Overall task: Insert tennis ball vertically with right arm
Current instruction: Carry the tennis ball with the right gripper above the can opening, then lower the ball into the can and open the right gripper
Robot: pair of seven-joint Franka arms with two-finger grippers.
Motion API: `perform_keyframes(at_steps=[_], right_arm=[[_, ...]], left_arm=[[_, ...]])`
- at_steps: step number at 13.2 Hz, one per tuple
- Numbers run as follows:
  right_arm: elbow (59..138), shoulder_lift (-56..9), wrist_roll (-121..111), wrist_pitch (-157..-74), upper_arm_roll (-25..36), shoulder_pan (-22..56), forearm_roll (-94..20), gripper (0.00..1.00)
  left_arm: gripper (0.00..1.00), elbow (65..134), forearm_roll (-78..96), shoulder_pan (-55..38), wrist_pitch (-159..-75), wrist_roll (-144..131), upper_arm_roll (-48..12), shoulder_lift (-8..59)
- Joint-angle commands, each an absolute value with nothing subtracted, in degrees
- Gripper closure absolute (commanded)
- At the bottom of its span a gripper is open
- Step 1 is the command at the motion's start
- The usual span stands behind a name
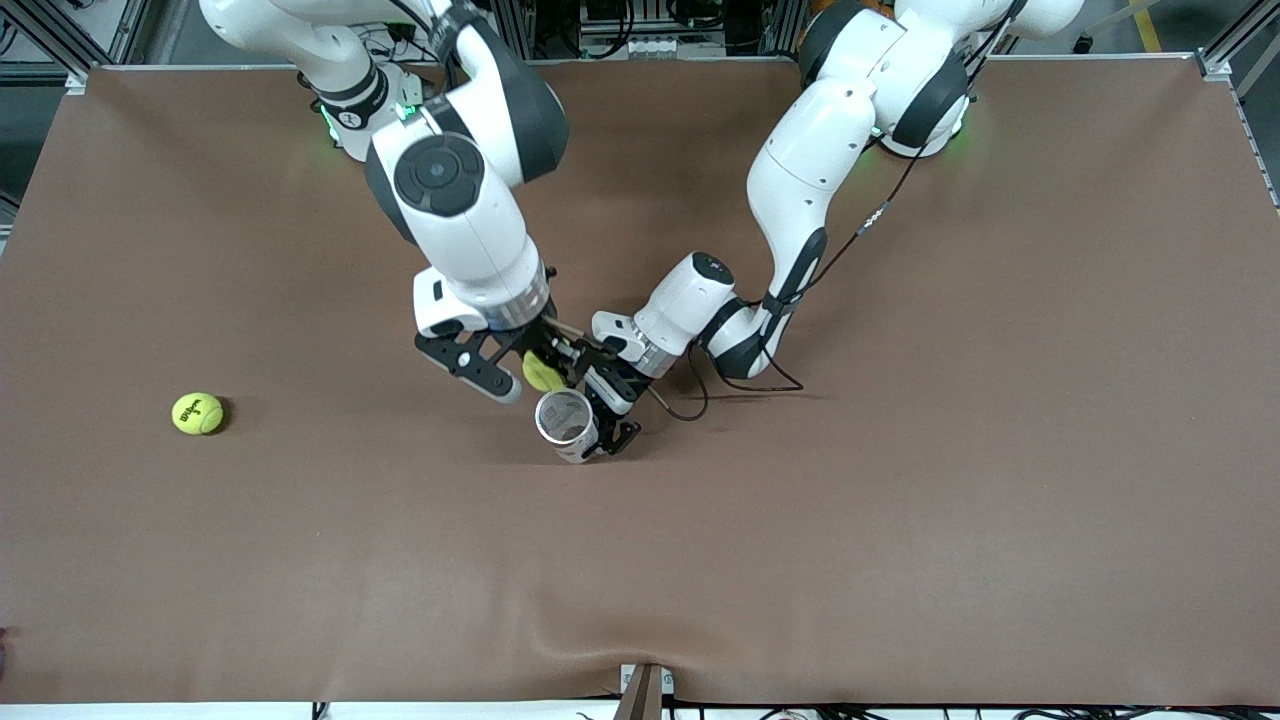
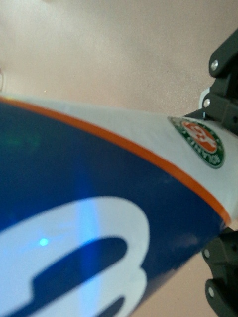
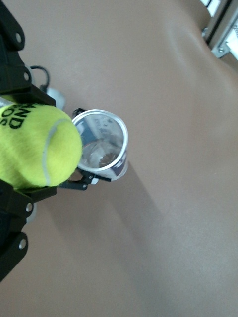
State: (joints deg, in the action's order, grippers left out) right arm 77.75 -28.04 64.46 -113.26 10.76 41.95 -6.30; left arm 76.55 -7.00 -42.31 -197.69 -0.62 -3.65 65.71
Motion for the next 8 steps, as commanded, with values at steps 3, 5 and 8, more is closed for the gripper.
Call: perform_keyframes(at_steps=[3, 5, 8], right_arm=[[72.51, -31.90, 66.88, -113.55, 11.07, 41.49, -5.27, 1.00], [72.51, -32.34, 66.88, -114.78, 11.07, 40.78, -4.75, 1.00], [72.51, -33.40, 66.97, -115.57, 11.16, 40.96, -4.48, 1.00]], left_arm=[[0.27, 74.88, -5.19, -43.33, -198.19, -0.97, -2.81, 67.15], [0.27, 74.97, -5.27, -43.33, -198.19, -0.97, -2.81, 67.15], [0.27, 74.88, -5.19, -43.33, -198.19, -0.97, -2.81, 67.15]])
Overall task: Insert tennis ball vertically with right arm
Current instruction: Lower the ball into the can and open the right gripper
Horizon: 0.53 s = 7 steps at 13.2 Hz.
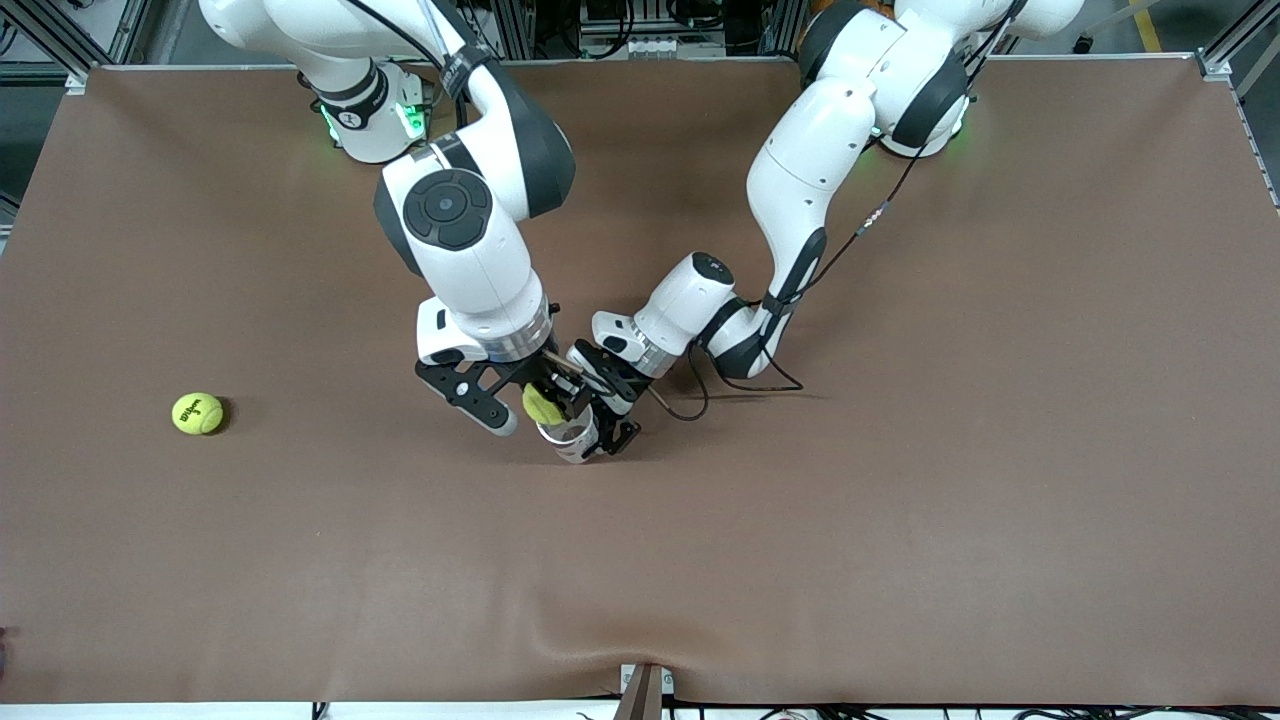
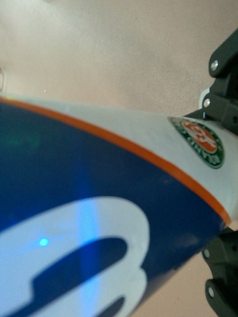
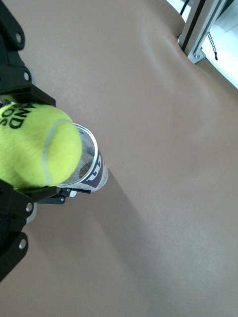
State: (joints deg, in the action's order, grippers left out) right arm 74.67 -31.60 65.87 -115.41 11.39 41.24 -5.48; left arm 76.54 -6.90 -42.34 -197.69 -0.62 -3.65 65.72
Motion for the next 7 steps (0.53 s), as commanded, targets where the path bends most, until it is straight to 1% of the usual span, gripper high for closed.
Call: perform_keyframes(at_steps=[1, 7], right_arm=[[72.51, -33.92, 67.06, -116.01, 11.16, 41.13, -3.87, 1.00], [72.51, -35.50, 68.12, -116.81, 11.07, 41.39, -2.46, 1.00]], left_arm=[[0.27, 74.97, -5.27, -43.33, -198.19, -0.97, -2.81, 67.15], [0.26, 74.88, -5.19, -43.42, -198.19, -0.97, -2.81, 67.15]])
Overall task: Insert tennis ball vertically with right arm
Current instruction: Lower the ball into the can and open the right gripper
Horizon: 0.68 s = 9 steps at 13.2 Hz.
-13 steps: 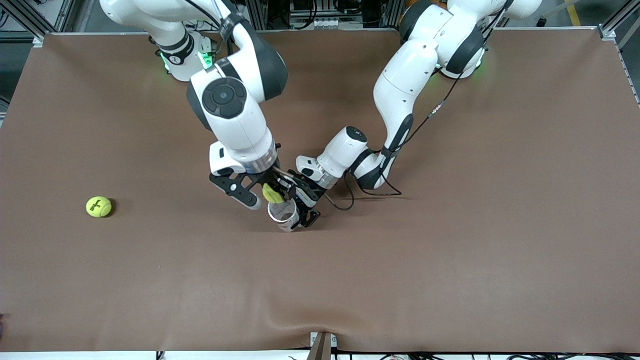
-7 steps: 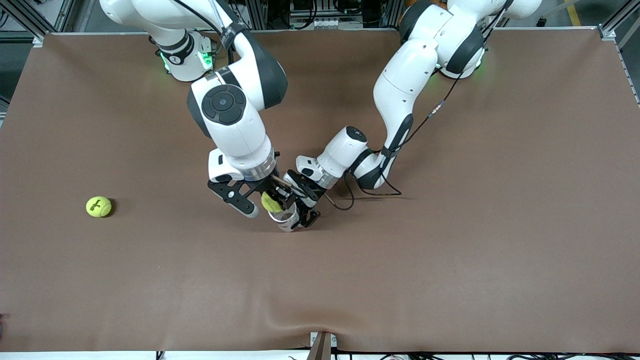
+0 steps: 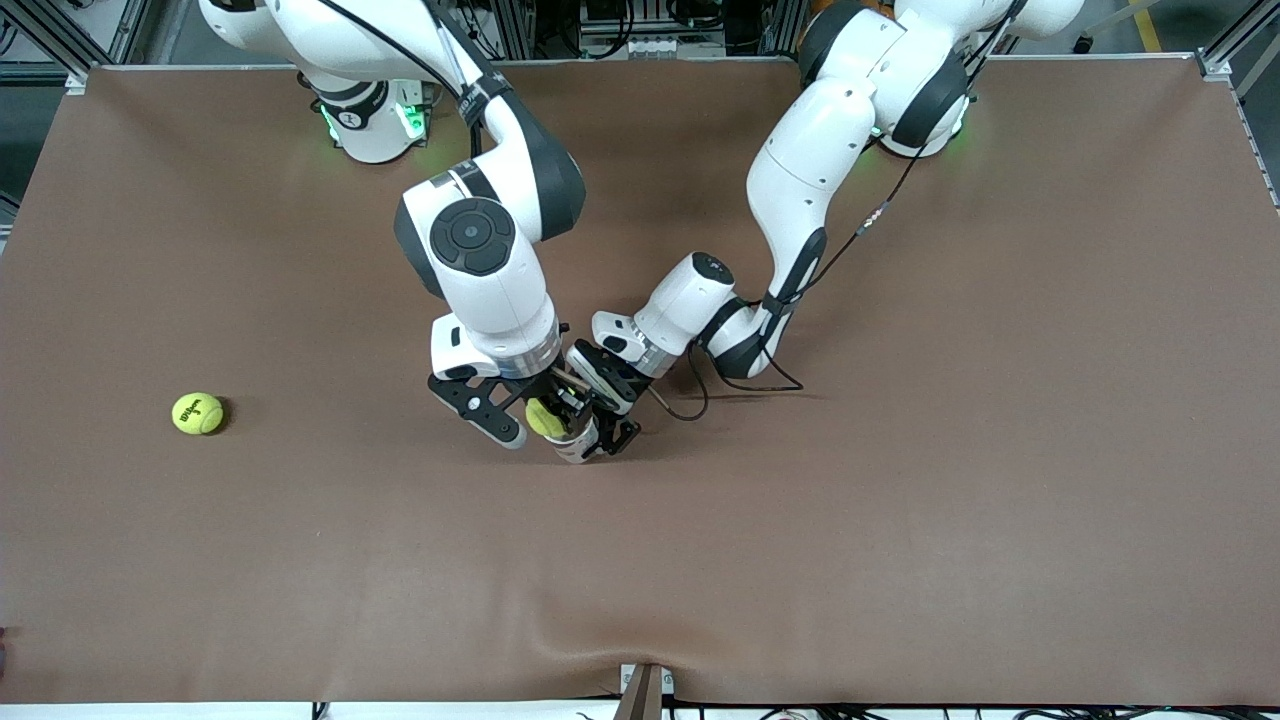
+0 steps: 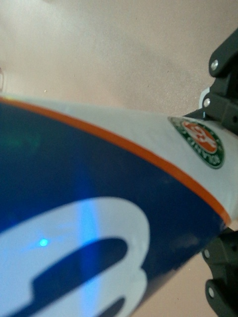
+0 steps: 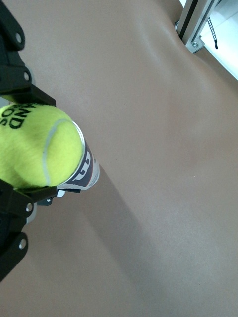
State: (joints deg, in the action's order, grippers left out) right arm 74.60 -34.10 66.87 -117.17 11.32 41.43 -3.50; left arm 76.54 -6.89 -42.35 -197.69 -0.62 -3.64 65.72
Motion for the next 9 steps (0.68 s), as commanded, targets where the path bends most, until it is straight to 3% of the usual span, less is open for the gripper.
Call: perform_keyframes(at_steps=[1, 9], right_arm=[[72.60, -35.68, 68.20, -116.81, 11.07, 41.57, -2.03, 1.00], [73.04, -36.21, 67.85, -116.37, 10.90, 42.01, -1.76, 1.00]], left_arm=[[0.26, 74.97, -5.19, -43.42, -198.19, -0.97, -2.81, 67.15], [0.26, 74.88, -4.92, -43.42, -198.19, -0.97, -2.81, 67.15]])
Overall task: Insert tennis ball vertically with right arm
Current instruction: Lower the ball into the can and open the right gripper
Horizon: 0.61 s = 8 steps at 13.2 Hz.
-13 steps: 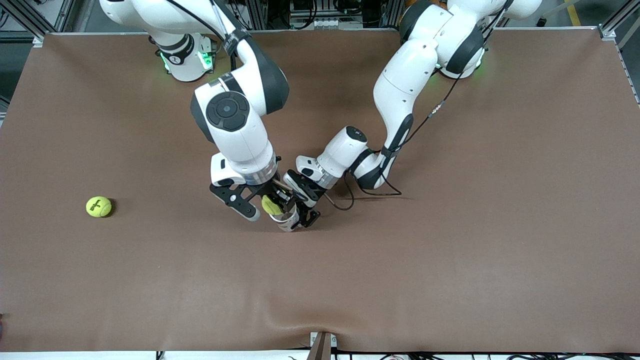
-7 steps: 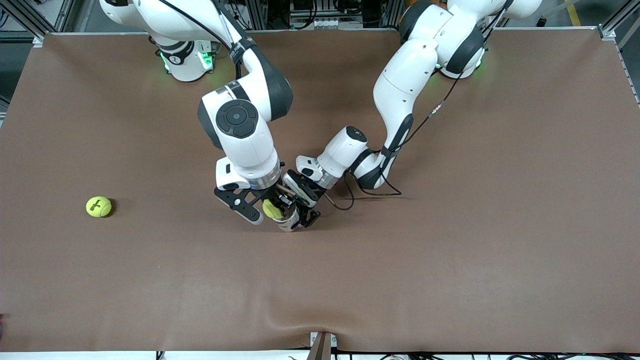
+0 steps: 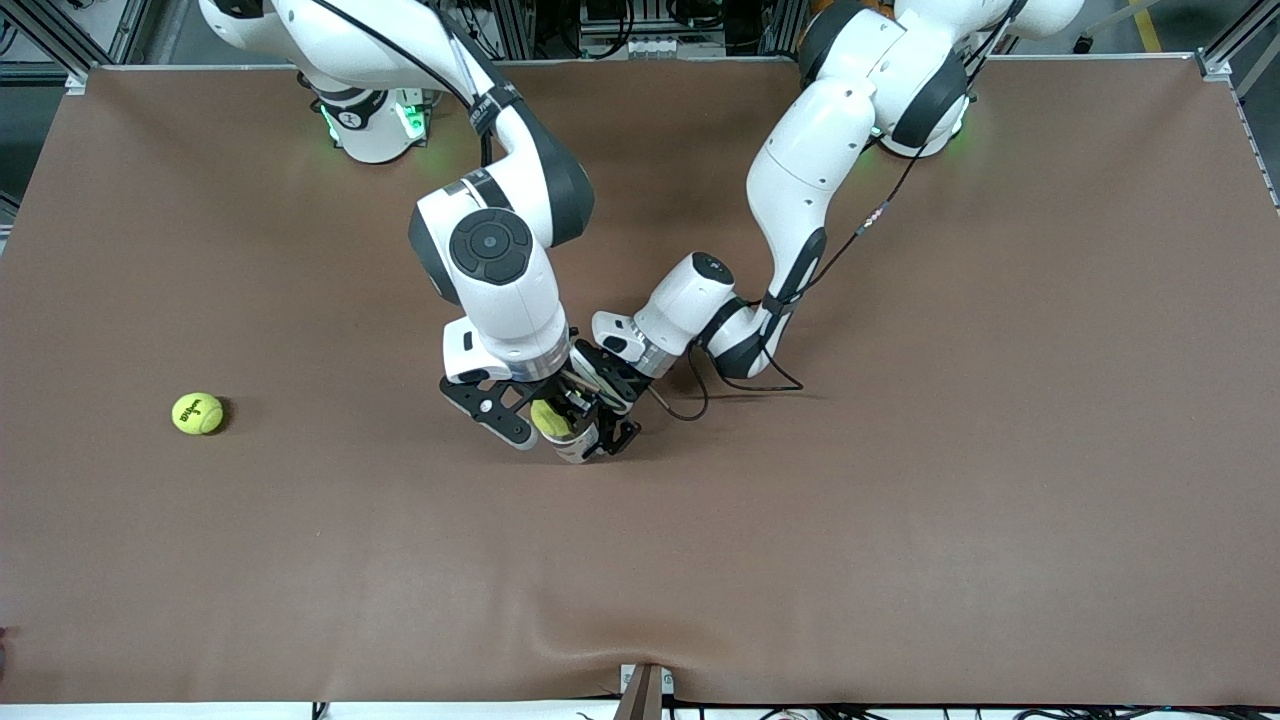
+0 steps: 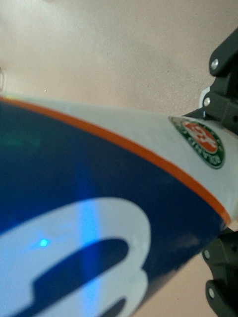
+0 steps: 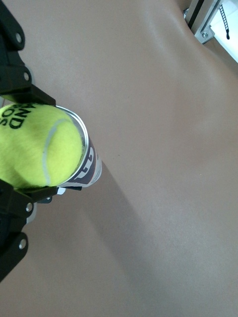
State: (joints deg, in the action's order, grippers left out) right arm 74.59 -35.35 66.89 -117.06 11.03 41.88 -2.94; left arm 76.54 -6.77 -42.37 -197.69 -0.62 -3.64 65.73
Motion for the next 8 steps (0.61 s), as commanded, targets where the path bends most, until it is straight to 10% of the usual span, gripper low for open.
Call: perform_keyframes(at_steps=[1, 3, 8], right_arm=[[73.04, -36.12, 67.85, -116.37, 10.90, 42.01, -1.84, 0.79], [73.04, -36.12, 67.94, -116.28, 10.90, 42.01, -1.85, 0.07], [73.04, -36.04, 67.94, -116.10, 10.90, 42.10, -1.85, 0.00]], left_arm=[[0.26, 74.88, -4.92, -43.42, -198.19, -0.97, -2.81, 67.15], [0.25, 74.88, -4.92, -43.42, -198.19, -0.97, -2.81, 67.15], [0.22, 74.88, -4.92, -43.42, -198.19, -0.97, -2.81, 67.15]])
